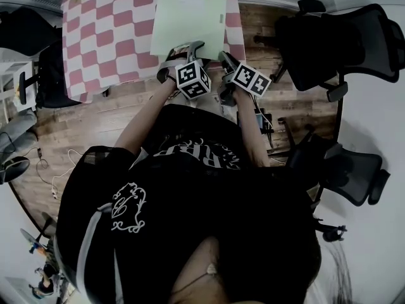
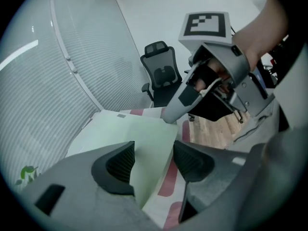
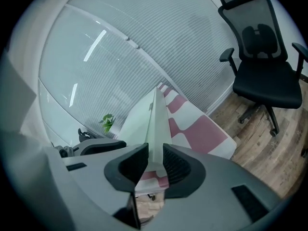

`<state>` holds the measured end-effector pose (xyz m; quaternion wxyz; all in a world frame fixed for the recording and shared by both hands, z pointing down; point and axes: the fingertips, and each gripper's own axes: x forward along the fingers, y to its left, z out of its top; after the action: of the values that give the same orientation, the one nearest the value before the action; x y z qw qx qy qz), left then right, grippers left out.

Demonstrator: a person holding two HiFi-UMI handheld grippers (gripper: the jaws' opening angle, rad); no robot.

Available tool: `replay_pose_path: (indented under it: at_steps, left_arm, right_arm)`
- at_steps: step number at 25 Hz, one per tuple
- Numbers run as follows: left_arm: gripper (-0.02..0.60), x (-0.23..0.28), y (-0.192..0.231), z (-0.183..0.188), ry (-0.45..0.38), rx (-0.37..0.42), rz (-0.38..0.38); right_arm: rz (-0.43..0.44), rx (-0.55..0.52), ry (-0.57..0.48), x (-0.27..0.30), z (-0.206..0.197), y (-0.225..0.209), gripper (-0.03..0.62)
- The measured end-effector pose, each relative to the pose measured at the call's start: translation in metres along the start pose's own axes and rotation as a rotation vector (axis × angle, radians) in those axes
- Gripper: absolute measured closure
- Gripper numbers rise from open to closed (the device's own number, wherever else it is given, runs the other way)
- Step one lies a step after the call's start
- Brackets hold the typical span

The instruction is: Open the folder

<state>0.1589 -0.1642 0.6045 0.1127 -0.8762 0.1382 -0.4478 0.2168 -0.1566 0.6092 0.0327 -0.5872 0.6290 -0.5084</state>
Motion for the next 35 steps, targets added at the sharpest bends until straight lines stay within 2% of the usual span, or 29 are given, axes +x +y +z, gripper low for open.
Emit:
replay_pose_path:
  at_steps: [3,5,10,14,18,24,27,30,35]
  left_arm:
    - [0.332,-0.004,0.000,0.003,-0.007,-0.030,-0.029]
    - [0.375,-0.008,-0.002,0.007,-0.028,-0.041,-0.044]
    - [0.480,-0.020,-0.002,0.017,-0.065,-0.026,-0.006]
    - [0.523,-0.029,0.006,0.023,-0.098,-0.086,0.000]
    - [0.536,-0.034,0.014,0.025,-0.131,-0.183,-0.013]
    - [0.546,-0.046,0.030,0.028,-0.190,-0.389,-0.043]
    - [0.546,-0.051,0.032,0.031,-0.215,-0.413,-0.045]
    - [0.546,-0.067,0.044,0.040,-0.261,-0.413,-0.005]
    - [0.546,-0.098,0.071,0.039,-0.341,-0.529,0.019]
  right_arm:
    - [0.006,0.003,-0.001,-0.001,0.001,-0.001,0.517]
    - [0.004,-0.018,0.003,-0.001,0.001,0.000,0.517]
    - [-0.012,-0.089,0.009,-0.001,0.001,0.001,0.517]
    - [-0.026,-0.131,0.016,-0.001,0.002,0.001,0.517]
    - [-0.043,-0.158,0.023,0.000,0.003,0.001,0.517]
    - [-0.054,-0.208,0.037,-0.001,0.003,0.003,0.517]
    - [-0.058,-0.235,0.043,-0.001,0.003,0.003,0.517]
    - [-0.063,-0.262,0.050,0.000,0.004,0.005,0.517]
    - [-0.065,-0.274,0.057,0.001,0.004,0.004,0.517]
